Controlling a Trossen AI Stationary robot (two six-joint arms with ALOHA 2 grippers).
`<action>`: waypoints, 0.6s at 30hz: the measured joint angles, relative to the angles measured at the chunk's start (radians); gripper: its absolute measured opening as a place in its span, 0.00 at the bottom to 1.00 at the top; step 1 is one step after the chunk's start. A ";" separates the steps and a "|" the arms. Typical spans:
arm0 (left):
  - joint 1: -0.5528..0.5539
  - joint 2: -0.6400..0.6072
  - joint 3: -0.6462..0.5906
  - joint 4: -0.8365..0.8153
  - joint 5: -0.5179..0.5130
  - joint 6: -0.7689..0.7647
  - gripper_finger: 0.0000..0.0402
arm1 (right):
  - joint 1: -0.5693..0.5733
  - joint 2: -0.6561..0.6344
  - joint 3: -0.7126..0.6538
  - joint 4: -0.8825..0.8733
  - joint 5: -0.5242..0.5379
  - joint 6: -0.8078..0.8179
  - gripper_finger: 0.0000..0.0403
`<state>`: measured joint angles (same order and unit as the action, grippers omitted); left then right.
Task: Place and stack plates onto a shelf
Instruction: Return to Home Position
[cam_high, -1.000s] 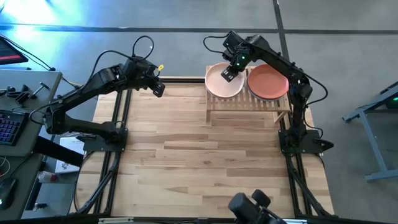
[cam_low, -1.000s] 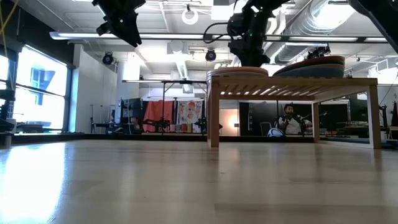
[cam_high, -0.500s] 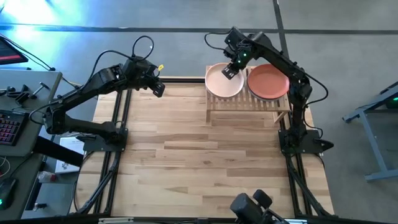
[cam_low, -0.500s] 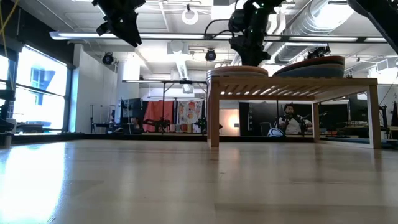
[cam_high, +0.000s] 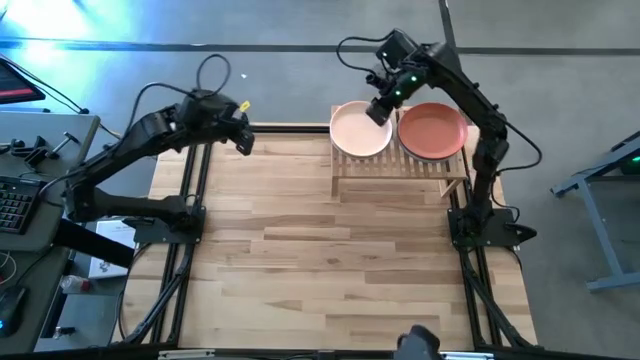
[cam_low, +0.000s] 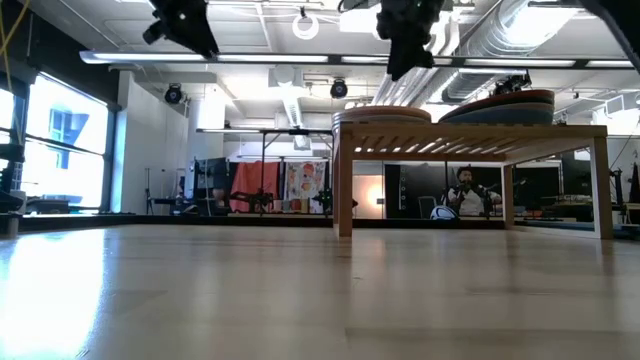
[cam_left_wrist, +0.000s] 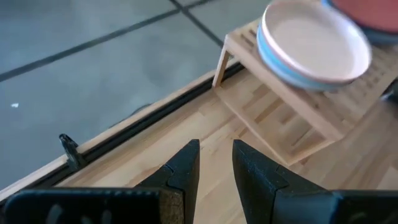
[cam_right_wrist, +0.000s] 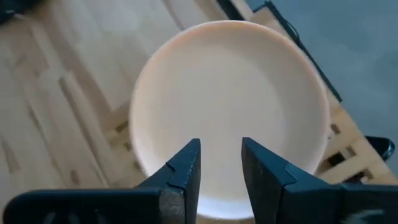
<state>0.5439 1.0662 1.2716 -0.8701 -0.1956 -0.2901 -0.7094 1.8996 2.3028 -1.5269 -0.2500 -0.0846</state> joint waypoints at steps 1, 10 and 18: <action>0.000 -0.018 0.000 0.000 -0.004 -0.002 0.21 | 0.009 -0.023 -0.026 0.016 -0.003 -0.001 0.23; -0.056 -0.240 -0.097 0.018 -0.165 -0.050 0.21 | 0.061 -0.274 -0.339 0.379 -0.117 -0.005 0.23; -0.147 -0.509 -0.378 0.255 -0.167 -0.065 0.21 | 0.063 -0.490 -0.646 0.689 -0.175 0.076 0.23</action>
<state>0.3968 0.5570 0.8935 -0.6155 -0.3629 -0.3548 -0.6460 1.4099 1.6569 -0.8382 -0.4247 -0.0084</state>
